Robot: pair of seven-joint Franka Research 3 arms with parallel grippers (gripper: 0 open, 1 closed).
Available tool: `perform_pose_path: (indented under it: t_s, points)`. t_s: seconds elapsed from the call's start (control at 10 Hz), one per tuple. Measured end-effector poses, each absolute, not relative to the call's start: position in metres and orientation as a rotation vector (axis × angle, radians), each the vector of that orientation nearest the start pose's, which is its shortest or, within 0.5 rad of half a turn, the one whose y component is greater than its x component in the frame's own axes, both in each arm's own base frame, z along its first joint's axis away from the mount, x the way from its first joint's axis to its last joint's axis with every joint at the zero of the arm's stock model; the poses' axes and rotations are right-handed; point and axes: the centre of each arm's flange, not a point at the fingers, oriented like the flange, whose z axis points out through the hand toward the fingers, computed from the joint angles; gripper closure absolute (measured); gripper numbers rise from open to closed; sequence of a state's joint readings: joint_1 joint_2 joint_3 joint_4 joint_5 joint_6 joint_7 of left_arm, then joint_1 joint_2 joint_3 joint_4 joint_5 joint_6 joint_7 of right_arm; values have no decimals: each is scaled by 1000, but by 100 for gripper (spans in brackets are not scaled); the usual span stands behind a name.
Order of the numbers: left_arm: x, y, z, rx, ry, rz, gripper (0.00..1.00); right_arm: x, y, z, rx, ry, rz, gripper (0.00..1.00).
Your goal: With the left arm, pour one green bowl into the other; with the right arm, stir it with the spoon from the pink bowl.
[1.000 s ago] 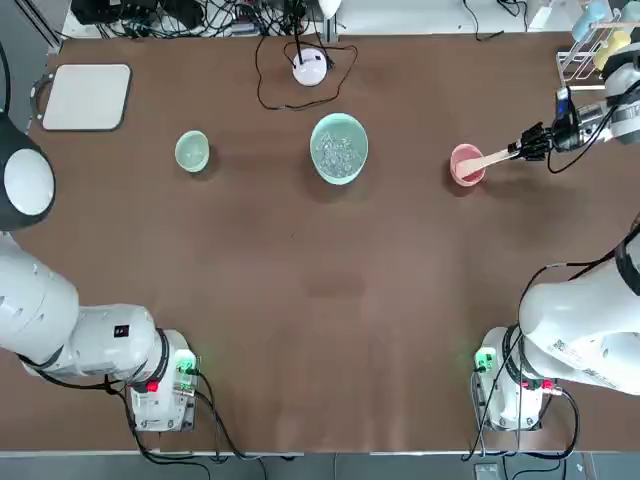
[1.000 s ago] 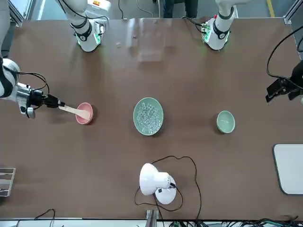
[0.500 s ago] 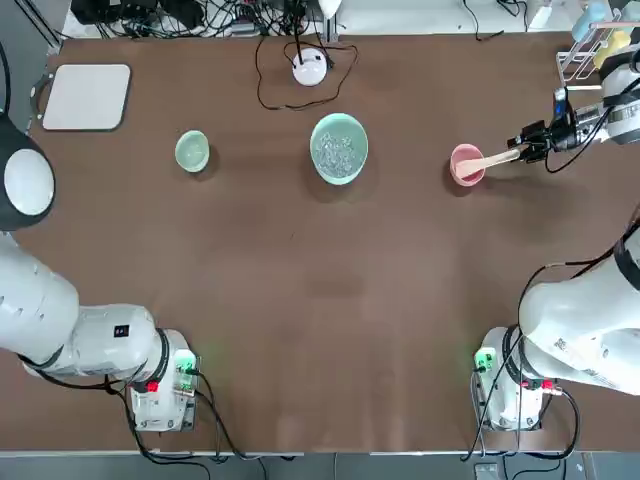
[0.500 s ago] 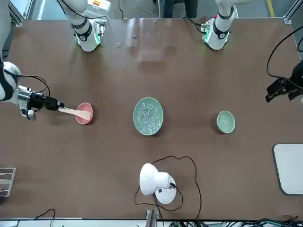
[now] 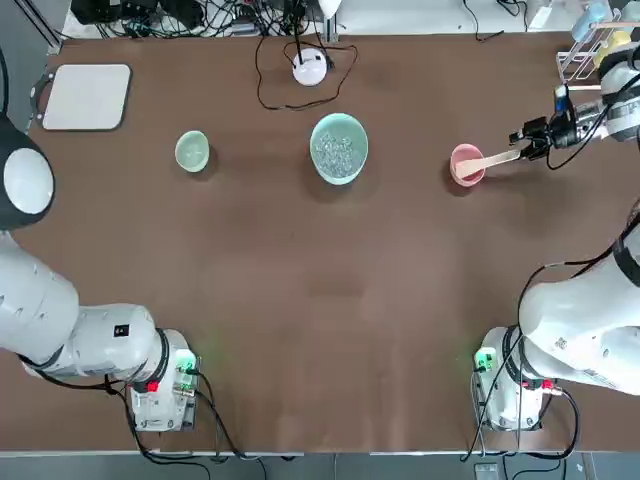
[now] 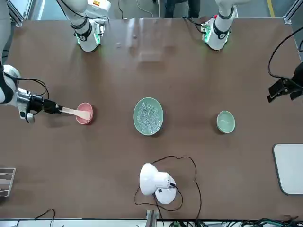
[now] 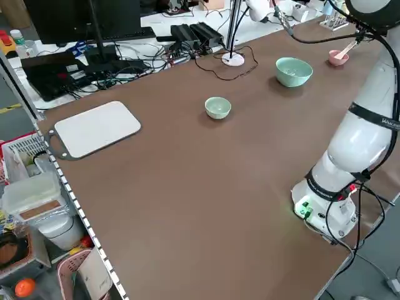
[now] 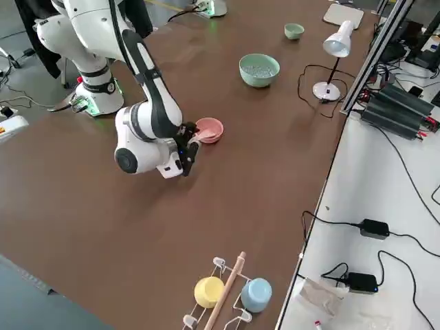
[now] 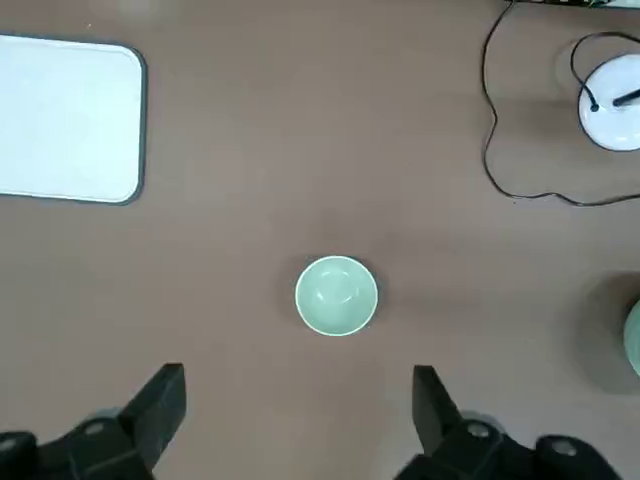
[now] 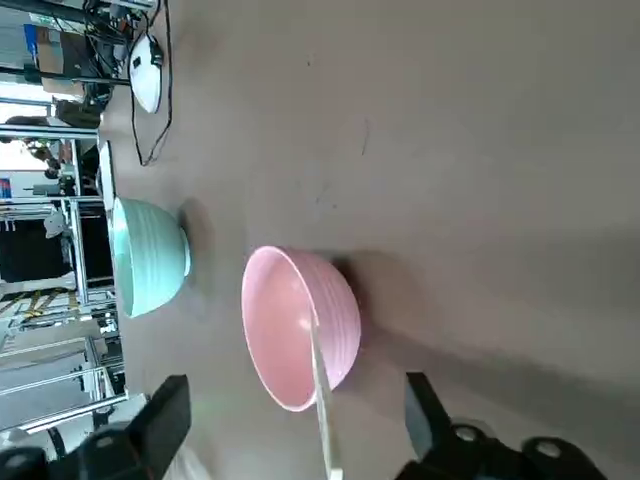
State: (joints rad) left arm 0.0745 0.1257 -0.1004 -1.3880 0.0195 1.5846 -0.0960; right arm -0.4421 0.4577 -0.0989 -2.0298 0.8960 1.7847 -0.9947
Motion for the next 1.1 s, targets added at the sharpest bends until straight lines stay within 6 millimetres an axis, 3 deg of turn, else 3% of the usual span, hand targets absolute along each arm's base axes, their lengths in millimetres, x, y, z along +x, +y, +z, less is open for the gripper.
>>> perform_pose_path:
  t_s: [0.2, 0.4, 0.7, 1.1]
  points:
    - [595, -9, 640, -3135, -116, -113, 0, 502, -223, 213, -2215, 77, -25, 3]
    - [595, -9, 640, -3135, -115, -113, 0, 520, -226, 234, -2331, 79, 101, 2]
    - [595, -11, 640, -3135, -111, -113, 0, 556, -209, 292, -2489, 80, 174, 0]
    - [595, -11, 640, -3135, -112, -113, 0, 574, -179, 371, -2658, 33, 165, 0]
